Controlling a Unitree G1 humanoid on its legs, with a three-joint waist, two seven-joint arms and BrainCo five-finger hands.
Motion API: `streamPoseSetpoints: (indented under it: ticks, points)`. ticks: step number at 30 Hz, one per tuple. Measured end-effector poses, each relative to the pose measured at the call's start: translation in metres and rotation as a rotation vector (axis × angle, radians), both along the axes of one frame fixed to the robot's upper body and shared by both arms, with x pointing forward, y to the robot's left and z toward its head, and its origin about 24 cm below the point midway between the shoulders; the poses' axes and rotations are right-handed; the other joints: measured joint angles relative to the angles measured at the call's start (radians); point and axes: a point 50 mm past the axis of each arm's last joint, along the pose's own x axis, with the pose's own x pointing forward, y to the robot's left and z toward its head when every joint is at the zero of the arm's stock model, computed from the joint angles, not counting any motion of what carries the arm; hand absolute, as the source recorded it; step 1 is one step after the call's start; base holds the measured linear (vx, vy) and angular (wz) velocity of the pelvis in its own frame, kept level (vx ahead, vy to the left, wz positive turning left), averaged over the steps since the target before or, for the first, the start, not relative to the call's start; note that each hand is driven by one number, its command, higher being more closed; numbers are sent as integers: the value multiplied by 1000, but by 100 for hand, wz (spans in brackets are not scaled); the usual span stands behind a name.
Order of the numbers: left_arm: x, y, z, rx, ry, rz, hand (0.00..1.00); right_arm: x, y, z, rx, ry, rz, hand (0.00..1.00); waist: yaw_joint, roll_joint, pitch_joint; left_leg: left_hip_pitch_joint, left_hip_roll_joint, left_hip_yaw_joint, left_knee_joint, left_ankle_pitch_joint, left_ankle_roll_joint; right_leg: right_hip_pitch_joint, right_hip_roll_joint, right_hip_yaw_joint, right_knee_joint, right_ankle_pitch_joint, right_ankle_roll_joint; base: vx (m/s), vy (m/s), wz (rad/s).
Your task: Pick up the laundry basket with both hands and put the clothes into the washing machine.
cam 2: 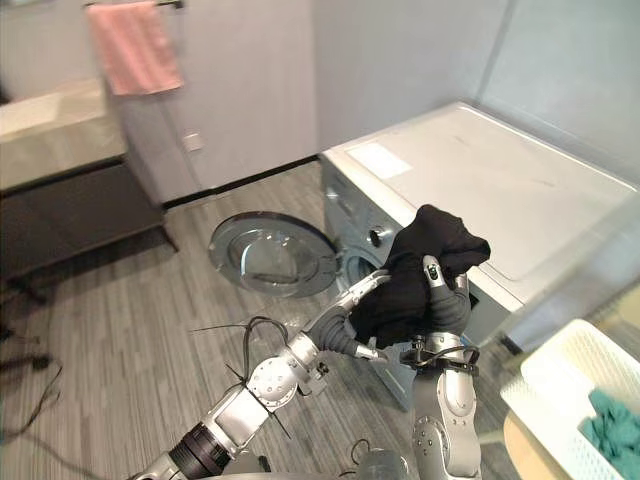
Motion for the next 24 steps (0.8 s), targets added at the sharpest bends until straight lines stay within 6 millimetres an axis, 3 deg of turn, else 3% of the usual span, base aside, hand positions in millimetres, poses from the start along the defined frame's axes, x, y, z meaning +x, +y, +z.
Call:
streamPoseSetpoints:
  ticks: [1,2,3,4,5,6,7,8,9,11,12,13,15,16,17,19,21,24]
  points:
    - [1,3,-1,-2,6,17,0,5,3,-3,-14,12,32,100,13,23,-14,8,-7,-107,-121,39,-52,-41,25,51,-23,34,11,66,365,-207]
    - [2,4,-1,-4,6,24,0,7,5,-3,-22,11,49,100,14,37,-18,8,-4,-135,-174,99,-65,-59,39,79,-34,41,23,64,414,-186]
    - [5,8,-2,4,11,39,0,8,8,-2,-32,10,70,100,2,56,-22,18,-4,-151,-208,74,-146,-86,54,137,-49,63,58,6,348,-122]
    - [6,9,-4,13,17,47,0,8,9,-3,-27,15,75,100,-12,38,-22,36,-17,-111,-235,45,-143,-104,37,171,-67,84,78,-23,407,-127]
    - [7,12,-5,26,17,53,0,9,13,-3,-12,18,85,100,-2,-9,-16,40,-46,-41,-248,42,-131,-133,6,229,-92,124,92,-98,443,-109]
    - [8,15,-7,37,17,60,0,11,20,-2,-2,12,105,100,9,-31,-18,36,-63,3,-247,41,-124,-150,-7,267,-122,164,98,-164,402,-136]
    - [10,20,-7,44,14,76,0,14,27,2,-4,-6,135,100,17,-49,-20,29,-80,60,-248,35,-97,-165,-25,297,-167,214,103,-210,303,-110]
    - [11,22,-7,42,13,88,0,16,30,4,-10,-16,149,100,19,-54,-20,28,-89,82,-248,31,-83,-167,-34,298,-188,224,95,-211,251,-104]
    - [14,26,-6,32,6,117,0,19,35,9,-26,-37,171,100,23,-60,-20,31,-105,127,-250,24,-63,-173,-50,292,-215,210,71,-177,213,-81]
    - [18,29,-3,25,-5,133,0,26,40,19,-68,-77,202,100,20,-39,-8,31,-109,174,-253,32,-34,-200,-80,215,-208,162,-30,-129,181,-70]
    - [20,31,-1,23,-9,144,0,31,43,24,-96,-97,218,100,20,-34,-7,34,-108,205,-269,44,-24,-235,-122,102,-175,144,-117,-94,106,-57]
    - [22,33,-1,26,-10,150,0,34,45,27,-112,-107,225,100,22,-32,-5,44,-100,223,-291,56,-24,-259,-157,-1,-111,137,-132,-80,50,-52]
    - [22,34,-1,30,2,149,0,34,47,28,-134,-107,232,100,21,-32,-5,80,-86,229,-336,77,-49,-230,-145,-95,30,137,-128,1,-61,-21]
    - [23,34,-2,26,11,144,0,35,48,29,-140,-111,237,100,22,-34,-6,89,-87,229,-350,83,-59,-211,-138,-109,19,118,-93,32,-77,-22]
    - [24,33,0,13,21,132,0,38,50,35,-166,-135,253,100,19,-22,-3,98,-82,233,-383,99,-79,-199,-117,-115,-33,168,-29,37,-86,-29]
    - [29,32,7,2,14,110,0,48,53,50,-218,-182,283,100,20,-13,-5,86,-60,266,-429,124,-96,-217,-75,-90,-116,215,18,52,-124,-61]
    - [32,30,11,7,8,84,0,56,64,65,-246,-240,333,100,19,-10,-2,73,-31,306,-446,133,-112,-232,-25,-70,-209,273,5,88,-121,-72]
    - [36,23,17,25,-18,45,0,58,76,74,-223,-277,393,100,14,-8,13,66,-6,341,-446,138,-120,-240,10,-52,-262,309,-1,78,-61,-42]
